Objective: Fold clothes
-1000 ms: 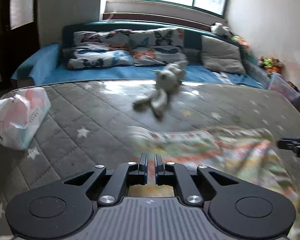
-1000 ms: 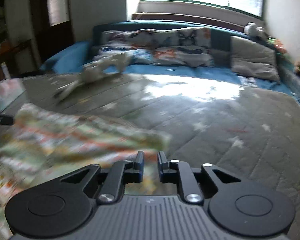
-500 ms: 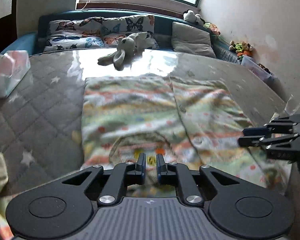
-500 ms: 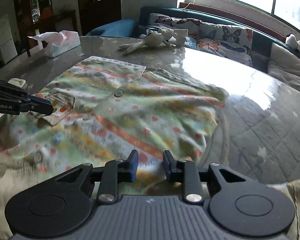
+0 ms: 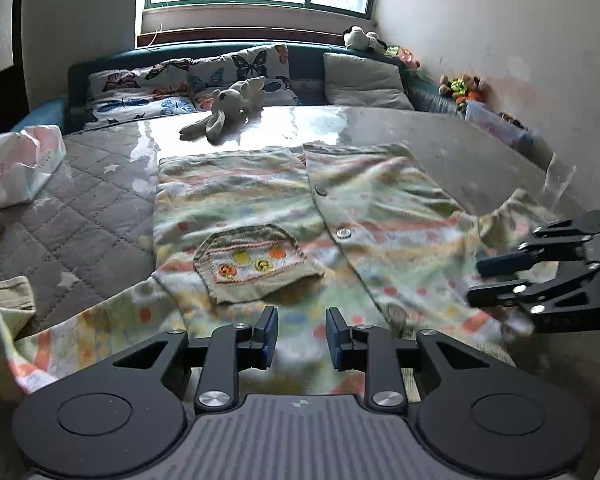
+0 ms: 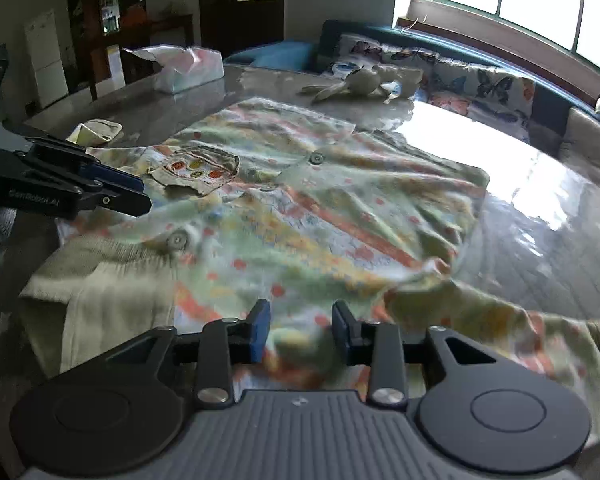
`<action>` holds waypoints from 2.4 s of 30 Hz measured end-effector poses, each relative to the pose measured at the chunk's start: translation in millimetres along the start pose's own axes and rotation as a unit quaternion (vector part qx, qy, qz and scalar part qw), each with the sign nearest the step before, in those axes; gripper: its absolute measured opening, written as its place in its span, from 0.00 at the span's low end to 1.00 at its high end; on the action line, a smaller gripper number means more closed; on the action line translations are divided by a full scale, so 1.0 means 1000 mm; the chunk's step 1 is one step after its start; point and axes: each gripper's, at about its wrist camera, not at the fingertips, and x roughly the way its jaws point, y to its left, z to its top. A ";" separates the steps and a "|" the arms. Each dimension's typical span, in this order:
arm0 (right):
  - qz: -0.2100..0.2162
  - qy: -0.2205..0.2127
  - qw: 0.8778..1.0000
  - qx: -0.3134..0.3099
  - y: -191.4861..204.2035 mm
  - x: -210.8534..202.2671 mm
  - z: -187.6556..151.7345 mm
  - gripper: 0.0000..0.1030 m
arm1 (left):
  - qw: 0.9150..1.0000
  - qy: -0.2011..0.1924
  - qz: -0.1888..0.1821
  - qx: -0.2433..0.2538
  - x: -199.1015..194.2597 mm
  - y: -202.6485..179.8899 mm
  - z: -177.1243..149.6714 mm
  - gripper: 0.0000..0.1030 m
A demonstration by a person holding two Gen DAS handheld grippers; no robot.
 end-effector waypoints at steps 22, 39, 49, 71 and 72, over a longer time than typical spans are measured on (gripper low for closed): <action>-0.156 -0.022 0.974 0.164 -0.113 -0.064 -0.054 0.36 | 0.993 0.028 -0.092 0.072 0.029 -0.080 0.000 0.32; -0.248 -0.040 0.935 0.250 -0.184 -0.060 -0.082 0.04 | 0.993 0.030 -0.092 0.065 0.031 -0.084 0.001 0.43; -0.334 -0.046 0.904 0.263 -0.182 -0.095 -0.102 0.01 | 0.993 0.024 -0.095 0.072 0.030 -0.087 -0.002 0.50; -0.314 -0.057 0.906 0.279 -0.170 -0.090 -0.104 0.08 | 0.987 0.008 -0.127 0.100 0.026 -0.119 0.017 0.48; -0.316 -0.048 0.905 0.281 -0.167 -0.091 -0.105 0.09 | 0.986 0.009 -0.132 0.104 0.029 -0.124 0.017 0.48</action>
